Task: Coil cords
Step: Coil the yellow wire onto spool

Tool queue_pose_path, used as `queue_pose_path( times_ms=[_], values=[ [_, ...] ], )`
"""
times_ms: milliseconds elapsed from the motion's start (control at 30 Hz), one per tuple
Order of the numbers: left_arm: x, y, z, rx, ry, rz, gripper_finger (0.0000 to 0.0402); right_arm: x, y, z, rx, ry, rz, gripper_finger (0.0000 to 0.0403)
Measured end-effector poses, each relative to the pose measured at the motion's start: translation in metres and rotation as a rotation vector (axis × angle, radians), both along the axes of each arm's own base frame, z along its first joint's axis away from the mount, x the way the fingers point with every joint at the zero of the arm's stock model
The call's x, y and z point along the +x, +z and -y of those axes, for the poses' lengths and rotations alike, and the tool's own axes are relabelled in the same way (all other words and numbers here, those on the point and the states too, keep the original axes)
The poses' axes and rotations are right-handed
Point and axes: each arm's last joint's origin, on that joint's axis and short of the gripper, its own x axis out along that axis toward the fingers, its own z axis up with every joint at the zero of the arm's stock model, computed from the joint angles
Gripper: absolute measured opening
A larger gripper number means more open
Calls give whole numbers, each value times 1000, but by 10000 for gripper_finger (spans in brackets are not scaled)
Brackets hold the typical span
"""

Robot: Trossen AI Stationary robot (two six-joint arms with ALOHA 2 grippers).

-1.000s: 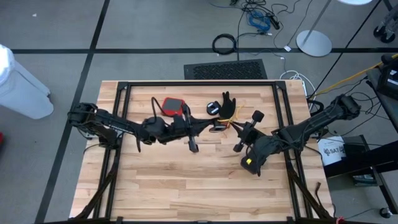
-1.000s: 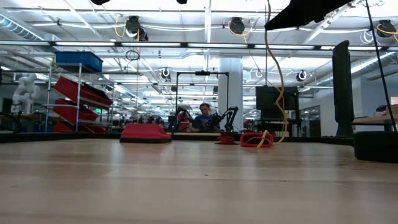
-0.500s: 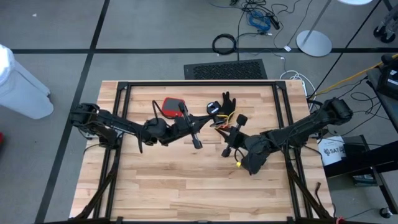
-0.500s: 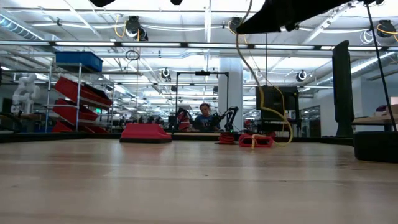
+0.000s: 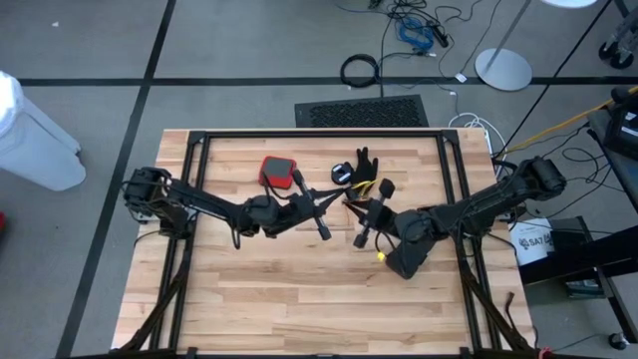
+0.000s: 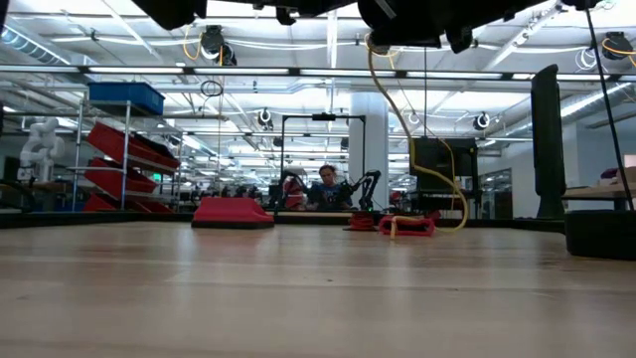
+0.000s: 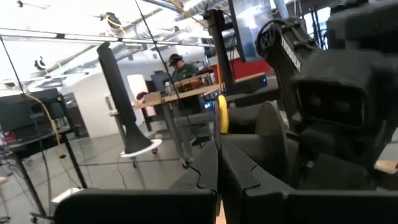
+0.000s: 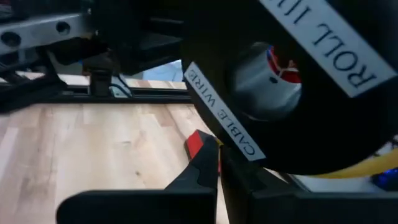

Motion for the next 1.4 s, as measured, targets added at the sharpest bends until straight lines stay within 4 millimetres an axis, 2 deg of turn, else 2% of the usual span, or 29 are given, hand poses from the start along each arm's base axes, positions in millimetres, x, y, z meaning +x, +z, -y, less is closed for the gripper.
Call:
queue_pose_path(
  times_ms=[400, 800, 900, 1233, 1400],
  values=[
    [0, -3, 2, 129, 91, -86, 0, 4, 3, 4, 114, 98, 69, 1],
    [9, -31, 7, 274, 219, -254, 0, 4, 7, 3, 160, 121, 122, 1],
    [8, -31, 7, 265, 241, -251, 0, 3, 1, 1, 150, 123, 64, 1],
    [7, -26, 6, 210, 274, -189, 0, -16, -36, -10, 140, 34, -283, 1],
    [6, -25, 5, 156, 295, -155, 0, -19, -44, -9, 105, -27, -344, 25]
  ],
)
